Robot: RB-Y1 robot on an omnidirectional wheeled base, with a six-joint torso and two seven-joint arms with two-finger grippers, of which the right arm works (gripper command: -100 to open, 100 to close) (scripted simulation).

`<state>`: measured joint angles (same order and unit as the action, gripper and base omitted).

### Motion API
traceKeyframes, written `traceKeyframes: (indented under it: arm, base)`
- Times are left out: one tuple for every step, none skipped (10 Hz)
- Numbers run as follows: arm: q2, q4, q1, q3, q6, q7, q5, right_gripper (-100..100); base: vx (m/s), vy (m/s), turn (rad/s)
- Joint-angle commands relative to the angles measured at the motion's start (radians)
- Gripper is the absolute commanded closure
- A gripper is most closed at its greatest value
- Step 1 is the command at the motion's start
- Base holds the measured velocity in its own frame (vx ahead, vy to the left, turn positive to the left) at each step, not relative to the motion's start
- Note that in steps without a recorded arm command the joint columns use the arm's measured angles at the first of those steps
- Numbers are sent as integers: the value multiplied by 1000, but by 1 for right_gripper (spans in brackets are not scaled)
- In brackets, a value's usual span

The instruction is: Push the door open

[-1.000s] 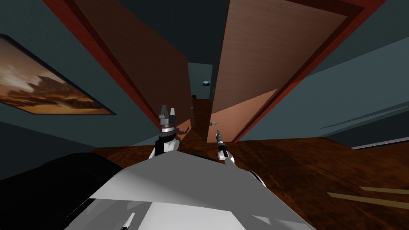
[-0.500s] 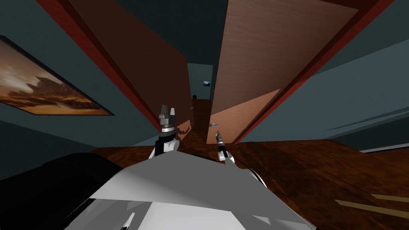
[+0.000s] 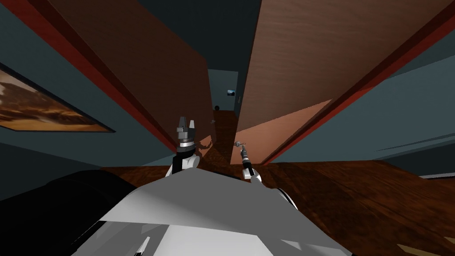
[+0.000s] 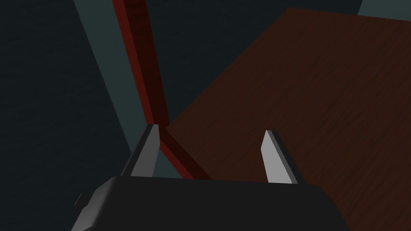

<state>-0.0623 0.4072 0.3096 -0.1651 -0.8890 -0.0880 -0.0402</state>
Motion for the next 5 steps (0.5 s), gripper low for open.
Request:
traceKeyframes:
  arm:
    - [3, -3, 0, 3, -2, 3, -2, -100]
    - [7, -3, -1, 5, -3, 4, -3, -100]
    - [5, -9, 3, 4, -5, 3, -3, -100]
    - [5, -9, 3, 4, -5, 3, -3, 100]
    - [5, -9, 3, 4, -5, 3, -3, 100]
  base:
    - [213, 31, 24]
    - [209, 45, 34]
    - [91, 26, 5]
    - [-11, -4, -5]
    - [-28, -11, 9]
